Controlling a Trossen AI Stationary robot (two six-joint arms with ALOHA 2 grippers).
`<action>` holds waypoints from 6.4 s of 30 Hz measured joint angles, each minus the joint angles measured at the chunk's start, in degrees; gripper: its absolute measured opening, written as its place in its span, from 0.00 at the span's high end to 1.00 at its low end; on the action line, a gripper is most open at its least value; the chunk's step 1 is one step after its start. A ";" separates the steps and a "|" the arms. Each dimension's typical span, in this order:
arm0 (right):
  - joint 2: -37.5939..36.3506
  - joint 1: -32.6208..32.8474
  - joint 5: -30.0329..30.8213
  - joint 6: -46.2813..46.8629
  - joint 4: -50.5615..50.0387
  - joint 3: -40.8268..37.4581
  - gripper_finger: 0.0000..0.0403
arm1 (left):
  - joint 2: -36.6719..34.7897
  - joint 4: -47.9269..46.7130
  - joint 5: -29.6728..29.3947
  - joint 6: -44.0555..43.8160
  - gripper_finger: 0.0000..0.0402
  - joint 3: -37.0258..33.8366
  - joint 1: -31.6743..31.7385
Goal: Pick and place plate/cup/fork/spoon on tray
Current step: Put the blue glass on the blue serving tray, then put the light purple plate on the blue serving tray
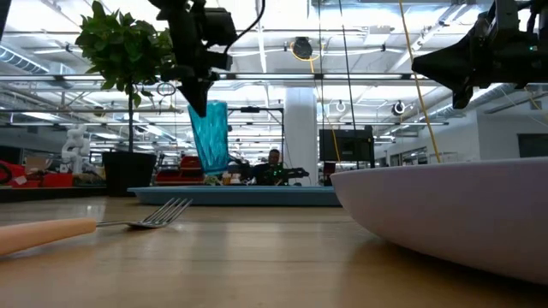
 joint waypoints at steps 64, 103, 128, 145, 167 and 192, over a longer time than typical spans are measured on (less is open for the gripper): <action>0.00 0.02 -1.64 0.05 0.20 0.00 0.87 | 5.44 5.92 -1.76 -4.34 0.75 0.00 4.29; 0.00 0.53 -7.01 8.58 2.45 0.00 0.87 | -10.34 6.18 5.55 -29.35 0.54 0.00 -3.03; 51.70 31.62 -6.98 6.65 -23.98 46.27 0.87 | -16.20 16.27 -4.86 -53.31 0.54 -11.83 -55.99; 68.61 48.87 -13.31 14.52 -44.58 64.08 0.63 | -16.34 37.05 -11.31 -57.26 0.54 -18.23 -62.30; 80.91 51.71 -15.05 16.96 -43.49 59.18 0.62 | -11.14 44.07 -13.93 -53.72 0.54 -18.22 -59.57; 80.81 52.78 -17.84 6.88 -31.00 45.56 0.62 | -11.15 44.37 -13.81 -51.12 0.54 -18.21 -56.70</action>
